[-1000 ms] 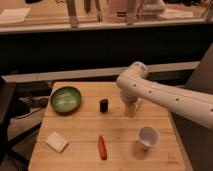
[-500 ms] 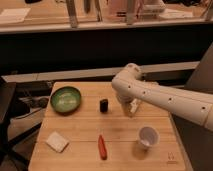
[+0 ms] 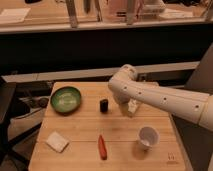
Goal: Knock the eraser over
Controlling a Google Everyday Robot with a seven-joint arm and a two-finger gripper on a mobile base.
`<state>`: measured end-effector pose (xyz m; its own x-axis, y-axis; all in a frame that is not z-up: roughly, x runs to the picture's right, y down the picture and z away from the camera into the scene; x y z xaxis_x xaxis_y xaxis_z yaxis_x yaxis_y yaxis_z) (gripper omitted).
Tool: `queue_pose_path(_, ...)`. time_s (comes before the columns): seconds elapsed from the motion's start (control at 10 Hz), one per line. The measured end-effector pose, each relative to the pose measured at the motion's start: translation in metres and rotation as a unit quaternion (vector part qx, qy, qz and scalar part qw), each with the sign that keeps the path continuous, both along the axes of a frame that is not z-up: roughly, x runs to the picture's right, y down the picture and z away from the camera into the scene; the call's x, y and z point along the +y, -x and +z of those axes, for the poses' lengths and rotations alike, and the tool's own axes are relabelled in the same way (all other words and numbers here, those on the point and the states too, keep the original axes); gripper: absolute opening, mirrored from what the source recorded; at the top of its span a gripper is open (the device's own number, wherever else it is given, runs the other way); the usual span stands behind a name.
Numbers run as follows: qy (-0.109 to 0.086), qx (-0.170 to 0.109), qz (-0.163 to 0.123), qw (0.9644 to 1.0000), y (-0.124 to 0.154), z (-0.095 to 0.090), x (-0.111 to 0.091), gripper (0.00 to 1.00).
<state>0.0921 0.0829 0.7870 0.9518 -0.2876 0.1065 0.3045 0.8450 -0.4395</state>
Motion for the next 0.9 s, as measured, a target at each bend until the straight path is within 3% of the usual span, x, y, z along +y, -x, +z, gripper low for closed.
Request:
queue_pose_path(0.2,0.000,-0.003,-0.004,1.0000,0.005,0.002,0.000,0.77)
queue_pose_path(0.9,-0.001,-0.021,-0.020,0.9996,0.025,0.013,-0.002,0.09)
